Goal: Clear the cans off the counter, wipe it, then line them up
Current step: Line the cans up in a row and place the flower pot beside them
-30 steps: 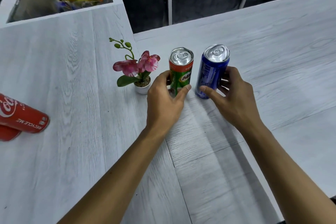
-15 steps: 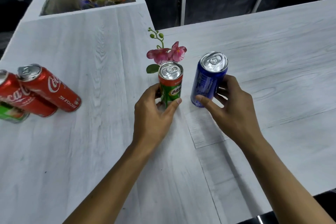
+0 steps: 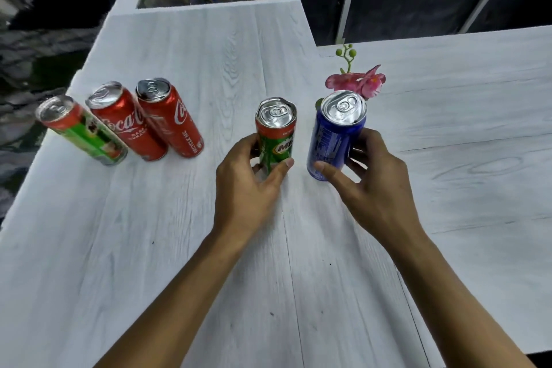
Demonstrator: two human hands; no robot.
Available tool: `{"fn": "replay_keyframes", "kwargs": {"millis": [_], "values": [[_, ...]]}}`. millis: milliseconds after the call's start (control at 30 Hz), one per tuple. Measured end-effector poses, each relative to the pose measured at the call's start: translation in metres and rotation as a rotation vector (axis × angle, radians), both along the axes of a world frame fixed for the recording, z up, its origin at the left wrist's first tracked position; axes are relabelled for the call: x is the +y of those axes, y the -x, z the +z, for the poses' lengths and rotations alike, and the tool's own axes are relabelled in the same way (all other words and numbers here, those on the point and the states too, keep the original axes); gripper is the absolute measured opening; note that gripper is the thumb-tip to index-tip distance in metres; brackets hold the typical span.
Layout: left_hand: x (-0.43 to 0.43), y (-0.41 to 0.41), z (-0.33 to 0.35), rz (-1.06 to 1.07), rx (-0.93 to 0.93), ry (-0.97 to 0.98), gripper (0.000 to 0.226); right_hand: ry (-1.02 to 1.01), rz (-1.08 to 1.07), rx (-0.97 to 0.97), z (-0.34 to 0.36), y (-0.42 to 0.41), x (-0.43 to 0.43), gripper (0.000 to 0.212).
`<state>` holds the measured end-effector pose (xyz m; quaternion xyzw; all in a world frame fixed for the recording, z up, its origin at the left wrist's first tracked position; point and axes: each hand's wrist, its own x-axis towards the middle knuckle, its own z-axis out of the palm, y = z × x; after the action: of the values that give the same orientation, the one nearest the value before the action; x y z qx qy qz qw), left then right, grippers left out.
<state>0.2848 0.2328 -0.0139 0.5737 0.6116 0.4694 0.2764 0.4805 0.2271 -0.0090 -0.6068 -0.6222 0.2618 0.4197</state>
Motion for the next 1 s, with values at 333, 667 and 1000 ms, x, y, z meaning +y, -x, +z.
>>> {"fn": "replay_keyframes", "kwargs": {"millis": [333, 667, 1000], "values": [[0.007, 0.056, 0.008, 0.102, 0.023, -0.009, 0.056, -0.037, 0.064, 0.022, 0.004, 0.066, 0.019, 0.065], [0.021, 0.08, 0.013, 0.166, 0.067, -0.007, 0.055, -0.061, 0.087, 0.003, 0.002, 0.107, 0.043, 0.066], [0.036, 0.076, 0.005, 0.218, 0.084, -0.009, 0.058, -0.084, 0.047, 0.021, -0.005, 0.122, 0.066, 0.063]]}}
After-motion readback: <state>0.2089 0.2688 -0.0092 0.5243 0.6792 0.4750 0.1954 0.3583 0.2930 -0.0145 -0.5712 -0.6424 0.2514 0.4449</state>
